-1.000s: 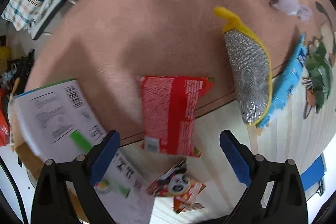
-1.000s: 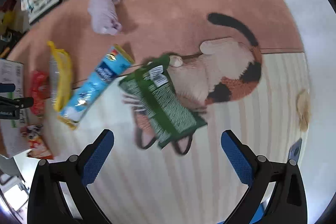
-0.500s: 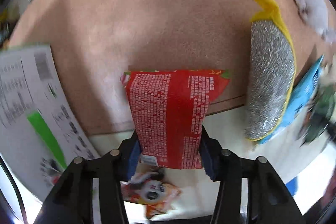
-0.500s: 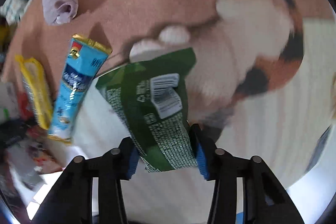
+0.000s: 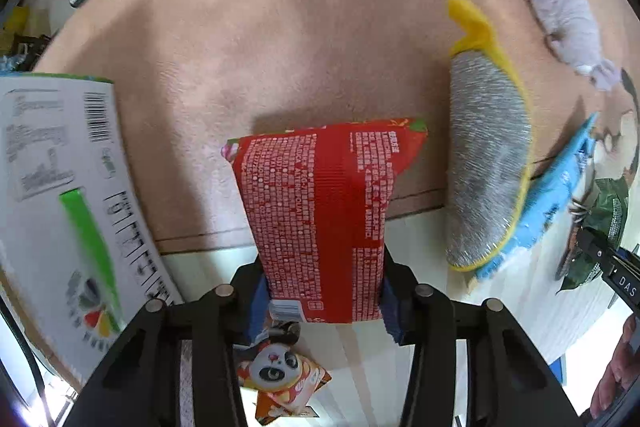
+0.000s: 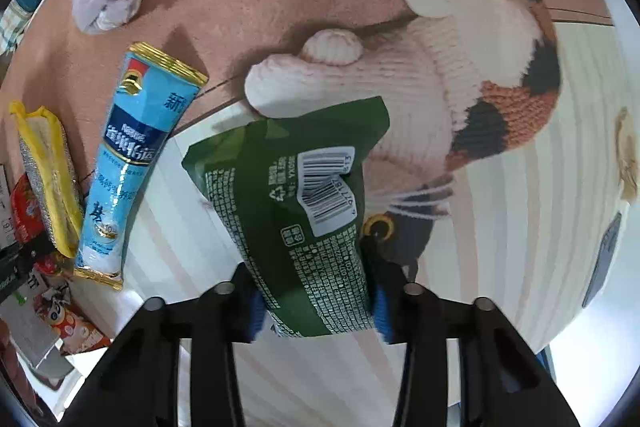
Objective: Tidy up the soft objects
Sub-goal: 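Grasp the red snack bag with the left tool while the right tool grasps the green snack bag, then carry both snack bags into the box and open both tools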
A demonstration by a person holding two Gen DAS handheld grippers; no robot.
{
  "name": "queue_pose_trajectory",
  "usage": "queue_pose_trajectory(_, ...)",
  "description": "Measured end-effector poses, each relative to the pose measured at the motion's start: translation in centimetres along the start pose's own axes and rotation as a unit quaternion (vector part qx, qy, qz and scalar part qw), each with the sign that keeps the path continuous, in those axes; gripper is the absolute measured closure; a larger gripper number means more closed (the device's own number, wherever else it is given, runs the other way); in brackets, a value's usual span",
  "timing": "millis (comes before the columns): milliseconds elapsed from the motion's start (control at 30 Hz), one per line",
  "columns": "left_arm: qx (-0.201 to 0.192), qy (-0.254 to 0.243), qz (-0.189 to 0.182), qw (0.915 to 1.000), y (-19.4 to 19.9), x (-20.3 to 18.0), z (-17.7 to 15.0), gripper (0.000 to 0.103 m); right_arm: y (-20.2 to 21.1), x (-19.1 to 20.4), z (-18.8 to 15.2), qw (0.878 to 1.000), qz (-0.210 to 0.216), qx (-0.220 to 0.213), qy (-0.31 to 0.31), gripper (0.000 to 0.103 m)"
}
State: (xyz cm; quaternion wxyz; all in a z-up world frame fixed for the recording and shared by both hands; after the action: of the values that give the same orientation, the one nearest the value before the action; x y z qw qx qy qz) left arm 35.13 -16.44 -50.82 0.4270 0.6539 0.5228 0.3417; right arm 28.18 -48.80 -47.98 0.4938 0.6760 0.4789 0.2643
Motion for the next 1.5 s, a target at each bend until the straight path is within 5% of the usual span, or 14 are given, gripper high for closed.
queue_pose_trajectory(233, -0.094, -0.008, -0.06, 0.9937, 5.9, 2.2, -8.7, 0.061, 7.7, 6.5, -5.7, 0.994, 0.074, -0.063, 0.047, 0.068)
queue_pose_trajectory(367, -0.13, 0.004, -0.09, 0.9874, 10.3, 5.4, -12.6, 0.061, 12.3, 14.5, -10.7, 0.983, 0.103, -0.099, 0.115, 0.068)
queue_pose_trajectory(600, -0.157, 0.064, -0.087, 0.9816, 14.7, 19.4, -15.7, 0.061, 14.3, 30.9, -19.6, 0.963, 0.132, -0.107, 0.211, 0.068)
queue_pose_trajectory(800, -0.127, 0.143, -0.066, 0.9793, 11.7, 31.4, -12.6, 0.061, 10.4, 42.1, -21.7, 0.962, 0.096, -0.084, 0.242, 0.068)
queue_pose_trajectory(1000, -0.077, 0.172, -0.05, 0.9807, 7.3, 37.9, -7.9, 0.061, 4.4, 47.4, -20.7, 0.966, 0.076, -0.039, 0.245, 0.068)
queue_pose_trajectory(1500, -0.007, 0.147, -0.042, 0.9882, 2.2, 38.4, -3.6, 0.058, -2.5, 52.9, -19.5, 0.974, 0.022, 0.028, 0.223, 0.066)
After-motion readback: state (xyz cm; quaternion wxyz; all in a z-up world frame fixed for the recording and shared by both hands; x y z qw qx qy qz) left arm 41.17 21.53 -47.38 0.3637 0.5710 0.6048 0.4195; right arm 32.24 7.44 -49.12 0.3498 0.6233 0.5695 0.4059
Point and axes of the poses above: each gripper's, at about its wrist camera, not at the fingertips, and y roughly against the way its jaws point, x to its left, z to its top, the point moved 7 cm from there along -y, roughly the way its jaws point, and after that the axes turned 9 degrees about x, right-handed, at the moved point
